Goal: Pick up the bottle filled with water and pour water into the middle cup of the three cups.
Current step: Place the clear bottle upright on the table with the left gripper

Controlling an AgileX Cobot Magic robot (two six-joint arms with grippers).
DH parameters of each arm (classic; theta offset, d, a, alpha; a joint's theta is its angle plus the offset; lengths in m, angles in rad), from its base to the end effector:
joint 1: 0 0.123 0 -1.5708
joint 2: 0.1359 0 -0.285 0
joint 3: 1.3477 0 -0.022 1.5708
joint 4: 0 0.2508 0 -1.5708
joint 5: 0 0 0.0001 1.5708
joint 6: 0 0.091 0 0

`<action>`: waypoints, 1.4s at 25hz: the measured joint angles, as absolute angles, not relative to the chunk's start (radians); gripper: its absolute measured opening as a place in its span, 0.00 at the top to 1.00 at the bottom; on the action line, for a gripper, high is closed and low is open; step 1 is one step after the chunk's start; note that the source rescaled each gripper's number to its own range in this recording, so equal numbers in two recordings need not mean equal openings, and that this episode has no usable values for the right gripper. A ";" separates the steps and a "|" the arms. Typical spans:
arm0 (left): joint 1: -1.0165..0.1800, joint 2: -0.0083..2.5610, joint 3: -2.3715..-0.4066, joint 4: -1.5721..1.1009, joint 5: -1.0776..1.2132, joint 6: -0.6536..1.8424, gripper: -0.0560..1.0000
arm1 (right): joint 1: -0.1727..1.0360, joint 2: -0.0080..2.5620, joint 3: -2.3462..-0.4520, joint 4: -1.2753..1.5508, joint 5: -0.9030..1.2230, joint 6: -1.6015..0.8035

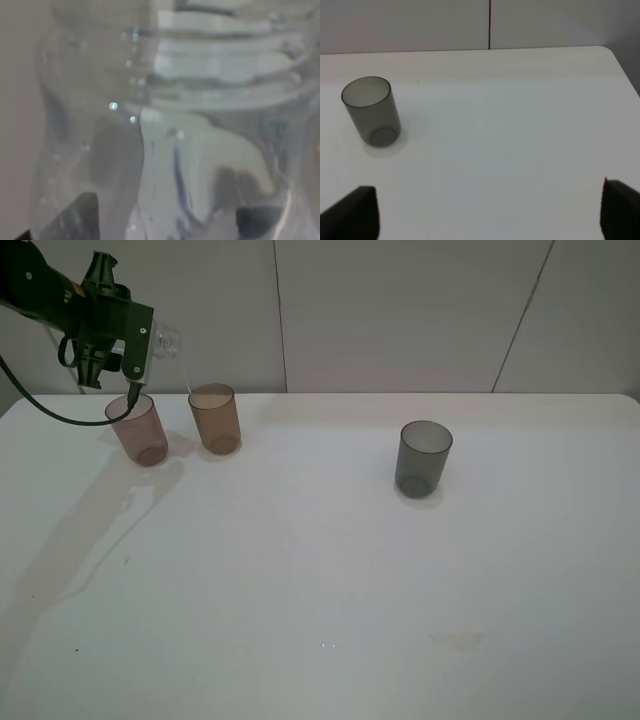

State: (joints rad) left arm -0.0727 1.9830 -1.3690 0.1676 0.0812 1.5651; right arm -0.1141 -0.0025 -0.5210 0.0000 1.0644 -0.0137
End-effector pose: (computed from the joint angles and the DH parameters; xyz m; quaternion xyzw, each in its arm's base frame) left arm 0.4499 -0.0315 0.2072 0.6935 0.5516 0.3460 0.3085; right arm -0.0078 0.0009 0.2828 0.0426 0.8470 -0.0338 0.5289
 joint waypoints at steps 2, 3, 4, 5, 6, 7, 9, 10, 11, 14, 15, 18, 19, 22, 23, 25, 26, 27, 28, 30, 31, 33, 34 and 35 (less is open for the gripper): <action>-0.076 1.983 -1.369 0.172 0.081 1.565 0.94 | -0.114 -0.002 -0.521 0.000 1.064 -0.014; -0.076 1.983 -1.369 0.173 0.081 1.565 0.94 | -0.114 -0.002 -0.521 0.000 1.064 -0.014; -0.076 1.983 -1.369 0.175 0.081 1.565 0.94 | -0.114 -0.002 -0.521 0.000 1.064 -0.014; -0.076 1.983 -1.369 0.176 0.081 1.565 0.94 | -0.114 -0.002 -0.521 0.000 1.064 -0.014; -0.076 1.983 -1.369 0.176 0.081 1.565 0.94 | -0.114 -0.002 -0.521 0.000 1.064 -0.014; -0.076 1.983 -1.369 0.179 0.081 1.566 0.94 | -0.114 -0.002 -0.521 0.000 1.064 -0.014; -0.076 1.983 -1.369 0.184 0.077 1.566 0.94 | -0.114 -0.002 -0.521 0.000 1.064 -0.014; -0.076 1.983 -1.369 0.185 0.073 1.566 0.94 | -0.114 -0.002 -0.521 0.000 1.064 -0.014; -0.076 1.983 -1.369 0.186 0.069 1.567 0.94 | -0.114 -0.002 -0.521 0.000 1.064 -0.014; -0.080 1.983 -1.369 0.186 0.062 1.569 0.94 | -0.114 -0.002 -0.521 0.000 1.064 -0.014; -0.080 1.983 -1.369 0.186 0.058 1.572 0.94 | -0.114 -0.002 -0.521 0.000 1.064 -0.014; -0.084 1.984 -1.369 0.191 0.039 1.576 0.94 | -0.114 -0.002 -0.521 0.000 1.064 -0.014; -0.087 1.984 -1.369 0.194 0.038 1.577 0.94 | -0.114 -0.002 -0.521 0.000 1.064 -0.014; -0.088 1.984 -1.369 0.207 0.037 1.581 0.94 | -0.114 -0.002 -0.521 0.000 1.064 -0.014; -0.088 1.984 -1.369 0.209 0.037 1.582 0.94 | -0.114 -0.002 -0.521 0.000 1.064 -0.014; -0.088 1.984 -1.369 0.212 0.036 1.582 0.94 | -0.114 -0.002 -0.521 0.000 1.064 -0.014; -0.088 1.984 -1.369 0.216 0.036 1.584 0.94 | -0.114 -0.002 -0.521 0.000 1.064 -0.014; -0.088 1.984 -1.369 0.217 0.034 1.585 0.94 | -0.114 -0.002 -0.521 0.000 1.064 -0.014; -0.088 1.984 -1.369 0.220 0.031 1.587 0.94 | -0.114 -0.002 -0.521 0.000 1.064 -0.014; -0.088 1.986 -1.369 0.221 0.026 1.593 0.94 | -0.114 -0.002 -0.521 0.000 1.064 -0.014; -0.088 1.988 -1.369 0.223 0.018 1.596 0.94 | -0.114 -0.002 -0.521 0.000 1.064 -0.014; -0.088 1.989 -1.369 0.223 0.010 1.603 0.94 | -0.114 -0.002 -0.521 0.000 1.064 -0.014; -0.088 1.989 -1.369 0.224 0.010 1.605 0.94 | -0.114 -0.002 -0.521 0.000 1.064 -0.014; -0.088 1.989 -1.369 0.224 0.000 1.607 0.94 | -0.114 -0.002 -0.521 0.000 1.064 -0.014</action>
